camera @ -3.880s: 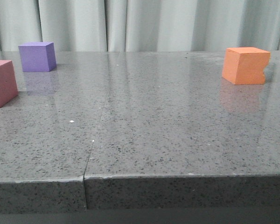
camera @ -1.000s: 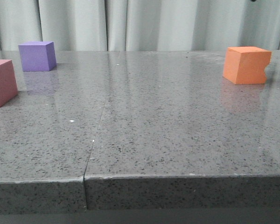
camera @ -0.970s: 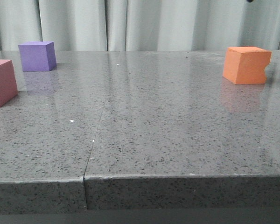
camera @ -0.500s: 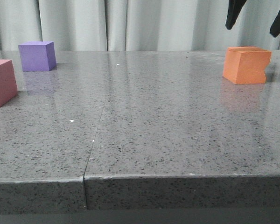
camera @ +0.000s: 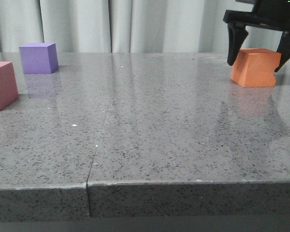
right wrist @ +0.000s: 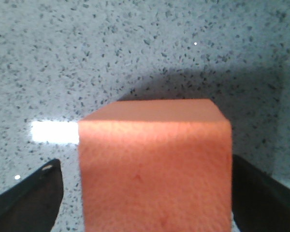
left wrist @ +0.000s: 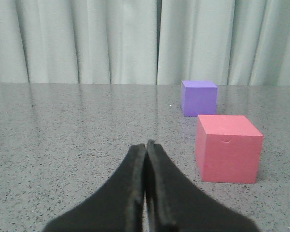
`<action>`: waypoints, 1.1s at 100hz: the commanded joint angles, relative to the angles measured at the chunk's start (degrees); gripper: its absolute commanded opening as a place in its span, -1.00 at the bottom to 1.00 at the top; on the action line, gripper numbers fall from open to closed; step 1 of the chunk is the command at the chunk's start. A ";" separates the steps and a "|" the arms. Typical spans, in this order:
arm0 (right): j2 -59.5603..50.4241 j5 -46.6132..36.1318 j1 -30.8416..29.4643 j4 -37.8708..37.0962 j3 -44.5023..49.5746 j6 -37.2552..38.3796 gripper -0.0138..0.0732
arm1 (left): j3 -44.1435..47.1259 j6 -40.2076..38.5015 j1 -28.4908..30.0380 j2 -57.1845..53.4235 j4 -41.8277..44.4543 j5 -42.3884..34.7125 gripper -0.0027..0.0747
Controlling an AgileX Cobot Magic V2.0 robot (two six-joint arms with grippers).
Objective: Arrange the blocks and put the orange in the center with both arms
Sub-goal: 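Lower the right gripper over the orange cube and close on it, then carry the orange cube toward the table middle and release it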
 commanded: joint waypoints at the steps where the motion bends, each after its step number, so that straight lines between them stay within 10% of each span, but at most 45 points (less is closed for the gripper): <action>1: -2.62 1.38 -0.09 0.15 -1.74 -0.65 0.85 | 2.39 0.00 0.08 -1.59 -0.49 -4.55 -0.98; 19: -2.42 1.16 -0.09 -0.55 -1.74 -0.65 0.79 | 2.39 0.00 0.08 -1.59 -0.49 -4.55 -0.98; 48: -2.42 1.15 -0.09 -1.04 -1.74 -0.65 0.14 | 2.39 0.00 0.08 -1.59 -0.49 -4.55 -0.98; 110: -2.67 5.03 0.46 -0.58 -5.30 4.45 0.12 | 2.39 0.00 0.08 -1.59 -0.49 -4.55 -0.98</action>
